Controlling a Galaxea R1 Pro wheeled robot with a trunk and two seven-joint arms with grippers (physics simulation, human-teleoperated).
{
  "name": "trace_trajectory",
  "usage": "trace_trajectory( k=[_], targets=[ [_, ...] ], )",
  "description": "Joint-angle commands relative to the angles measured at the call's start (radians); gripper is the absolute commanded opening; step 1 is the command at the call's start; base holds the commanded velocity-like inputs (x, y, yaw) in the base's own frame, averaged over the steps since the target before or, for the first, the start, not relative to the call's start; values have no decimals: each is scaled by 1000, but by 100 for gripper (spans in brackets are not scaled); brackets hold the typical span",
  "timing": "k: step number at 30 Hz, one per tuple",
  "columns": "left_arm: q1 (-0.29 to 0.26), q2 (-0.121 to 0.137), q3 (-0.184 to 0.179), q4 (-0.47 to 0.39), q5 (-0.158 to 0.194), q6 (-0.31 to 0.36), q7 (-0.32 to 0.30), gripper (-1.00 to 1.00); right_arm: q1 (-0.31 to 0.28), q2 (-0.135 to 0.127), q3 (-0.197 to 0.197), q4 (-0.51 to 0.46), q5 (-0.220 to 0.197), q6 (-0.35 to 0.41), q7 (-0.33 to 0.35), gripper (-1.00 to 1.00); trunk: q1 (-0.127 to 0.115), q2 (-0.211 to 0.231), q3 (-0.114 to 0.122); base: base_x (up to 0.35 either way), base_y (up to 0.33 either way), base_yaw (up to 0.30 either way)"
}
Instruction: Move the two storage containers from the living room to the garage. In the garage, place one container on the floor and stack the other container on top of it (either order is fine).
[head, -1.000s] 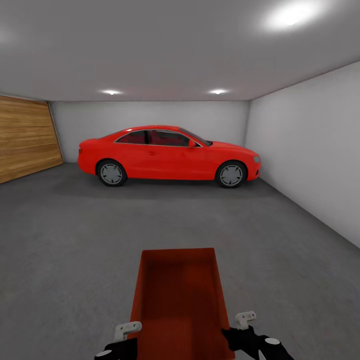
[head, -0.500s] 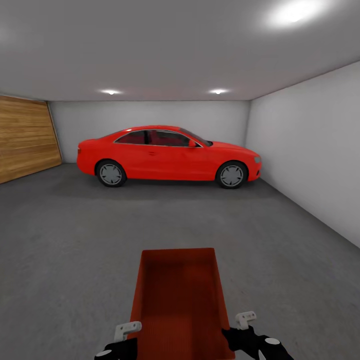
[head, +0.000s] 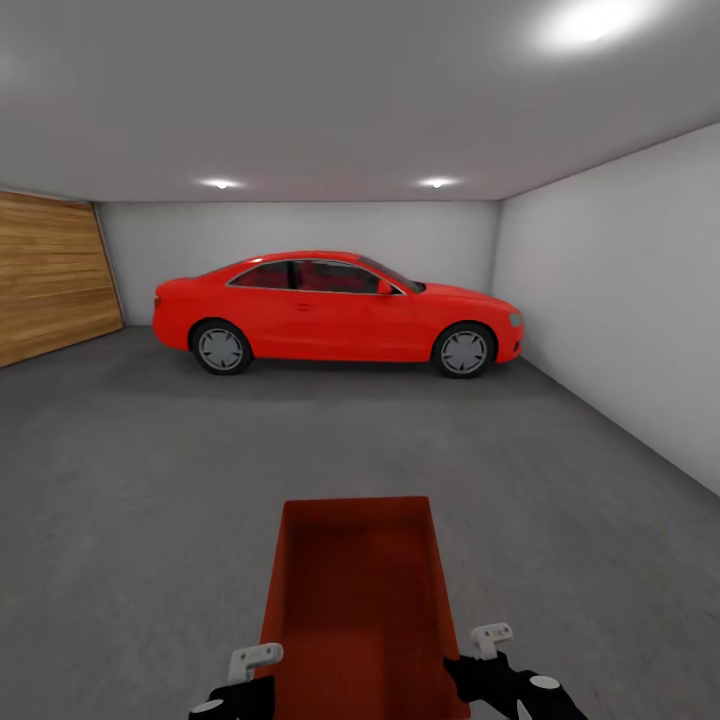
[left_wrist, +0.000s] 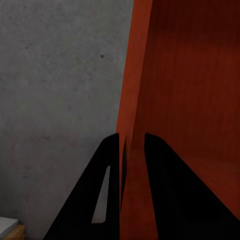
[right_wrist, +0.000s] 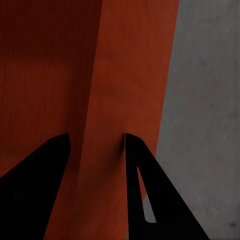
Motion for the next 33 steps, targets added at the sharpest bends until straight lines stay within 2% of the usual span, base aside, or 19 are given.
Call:
trace_trajectory(
  k=[1, 17, 25, 33],
  targets=[
    [0, -2, -3, -3, -34, -51, 9, -100, -1, 10, -6, 1, -32, 7, 37, -100, 1, -1, -2, 153, -12, 0],
    [0, -2, -3, -3, -34, -51, 9, -100, -1, 10, -5, 1, -32, 8, 38, -100, 1, -1, -2, 17, -1, 0],
    [0, -2, -3, -3, -34, -51, 9, -100, -1, 10, -5, 1, -32, 7, 38, -100, 1, -1, -2, 198, 0, 0],
    [0, -2, -3, -3, -34, -65, 9, -100, -1, 10, -5, 1, -32, 7, 38, -100, 1, -1, -2, 39, 0, 0]
  ],
)
